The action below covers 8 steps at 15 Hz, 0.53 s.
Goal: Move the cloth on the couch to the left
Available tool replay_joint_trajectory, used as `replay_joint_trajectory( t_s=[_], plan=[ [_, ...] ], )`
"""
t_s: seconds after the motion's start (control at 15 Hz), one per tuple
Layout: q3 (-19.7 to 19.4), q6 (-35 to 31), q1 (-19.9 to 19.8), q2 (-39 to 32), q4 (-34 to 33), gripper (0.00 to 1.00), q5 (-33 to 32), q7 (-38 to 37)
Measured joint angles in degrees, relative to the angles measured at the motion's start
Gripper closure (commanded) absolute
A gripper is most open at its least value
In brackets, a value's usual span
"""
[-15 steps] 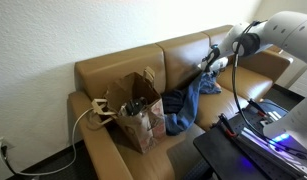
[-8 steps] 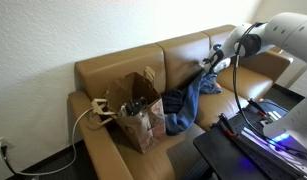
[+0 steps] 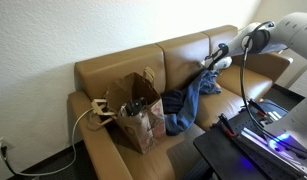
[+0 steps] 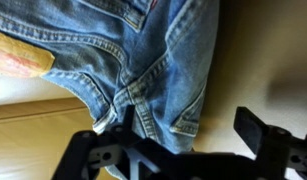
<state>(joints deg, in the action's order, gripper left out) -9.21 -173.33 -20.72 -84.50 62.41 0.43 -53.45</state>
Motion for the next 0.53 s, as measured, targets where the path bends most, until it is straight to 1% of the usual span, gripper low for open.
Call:
replay_joint_trajectory(
  t_s=[0.07,0.2,0.33,0.47,0.53],
  plan=[
    [1.7,1.5,-0.2,0.0,-0.3,0.00,1.8,2.1],
    [4.0,4.0,1.4,0.0,-0.2,0.00,5.4,4.5],
    [3.7,6.3,3.2,0.0,0.0,0.00,8.4,4.8],
    [1.9,9.4,4.5,0.0,0.0,0.01,9.6,4.6],
    [0.7,10.7,5.5,0.0,0.1,0.26,10.0,4.0]
  ],
)
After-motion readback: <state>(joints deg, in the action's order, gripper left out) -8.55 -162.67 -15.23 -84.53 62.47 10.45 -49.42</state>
